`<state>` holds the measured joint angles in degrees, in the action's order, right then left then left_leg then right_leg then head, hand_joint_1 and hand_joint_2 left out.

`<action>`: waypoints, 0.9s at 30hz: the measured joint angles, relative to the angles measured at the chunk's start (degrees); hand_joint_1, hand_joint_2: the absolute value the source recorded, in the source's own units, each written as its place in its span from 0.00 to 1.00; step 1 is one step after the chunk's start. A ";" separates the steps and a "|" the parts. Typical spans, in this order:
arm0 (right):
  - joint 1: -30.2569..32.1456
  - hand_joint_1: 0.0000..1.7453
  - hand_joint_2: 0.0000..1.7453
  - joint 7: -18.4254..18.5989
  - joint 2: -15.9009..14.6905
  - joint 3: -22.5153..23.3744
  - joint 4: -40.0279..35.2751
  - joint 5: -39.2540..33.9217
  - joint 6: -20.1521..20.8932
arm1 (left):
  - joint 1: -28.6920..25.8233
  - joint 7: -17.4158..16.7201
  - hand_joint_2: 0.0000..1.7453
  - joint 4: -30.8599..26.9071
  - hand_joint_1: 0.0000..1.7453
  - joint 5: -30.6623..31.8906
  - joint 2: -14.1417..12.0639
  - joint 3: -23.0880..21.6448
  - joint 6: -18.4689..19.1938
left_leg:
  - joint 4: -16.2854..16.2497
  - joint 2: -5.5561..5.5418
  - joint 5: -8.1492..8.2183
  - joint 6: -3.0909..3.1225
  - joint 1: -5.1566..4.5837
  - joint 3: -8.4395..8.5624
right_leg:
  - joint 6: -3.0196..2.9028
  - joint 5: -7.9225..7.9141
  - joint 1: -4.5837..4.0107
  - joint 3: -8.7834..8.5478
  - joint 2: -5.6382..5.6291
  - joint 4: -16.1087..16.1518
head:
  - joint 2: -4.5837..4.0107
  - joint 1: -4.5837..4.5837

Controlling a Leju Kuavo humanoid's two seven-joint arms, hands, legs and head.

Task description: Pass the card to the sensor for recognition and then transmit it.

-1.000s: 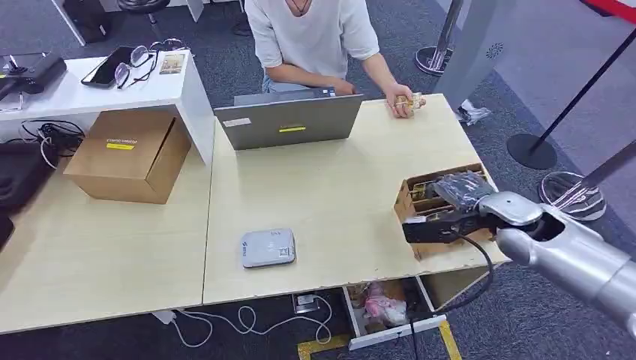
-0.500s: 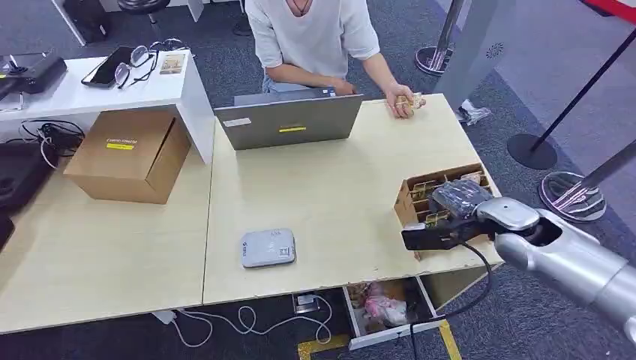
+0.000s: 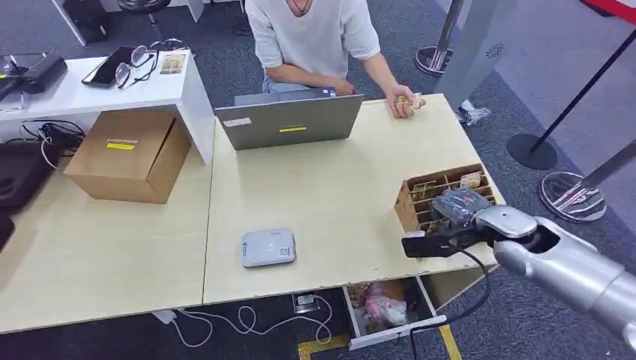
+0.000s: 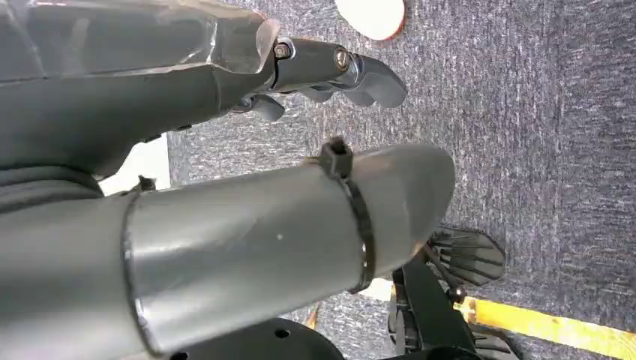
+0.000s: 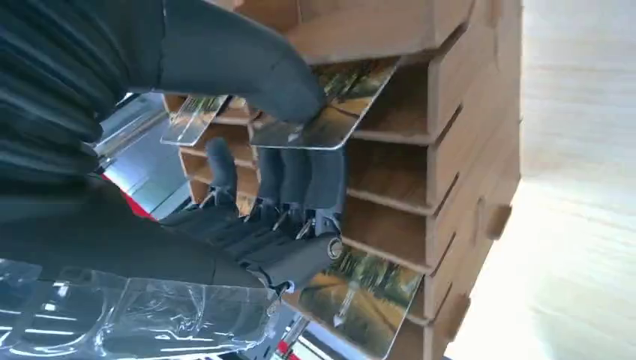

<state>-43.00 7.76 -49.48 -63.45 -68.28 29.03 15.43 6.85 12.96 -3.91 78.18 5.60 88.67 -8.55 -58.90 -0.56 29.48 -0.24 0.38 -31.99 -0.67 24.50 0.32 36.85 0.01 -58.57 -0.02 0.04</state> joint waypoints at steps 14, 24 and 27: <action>1.27 1.00 1.00 -0.42 0.39 2.28 -0.20 0.83 -3.06 | -0.03 0.22 0.00 0.00 0.00 -0.17 0.11 0.00 0.00 | 0.00 0.00 0.00 0.00 0.00 -0.01 | 0.00 0.00 0.00 0.00 -0.01 0.00 | 0.00 0.02; 1.28 1.00 1.00 -3.87 0.11 10.12 -6.12 1.66 -10.86 | -0.66 4.46 0.00 0.02 0.00 -3.04 1.79 0.00 -5.16 | 0.00 0.01 0.00 0.00 -0.04 0.01 | 0.00 0.00 0.00 0.00 -0.02 0.00 | 0.00 0.02; 0.27 1.00 1.00 -5.57 -0.42 12.92 -8.61 0.92 -10.95 | -1.00 4.48 0.00 0.48 0.00 -2.75 1.95 0.00 -4.17 | 0.00 0.01 0.00 0.00 -0.06 -0.01 | 0.00 0.00 0.02 0.01 -0.03 0.00 | 0.00 0.02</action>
<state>-42.73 2.18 -49.90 -50.53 -76.90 29.94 4.48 5.86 17.44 -3.43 75.43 7.54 88.67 -12.72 -58.90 -0.55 29.48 -0.24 0.31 -31.99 -0.67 24.50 0.35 36.86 -0.02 -58.57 -0.02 0.07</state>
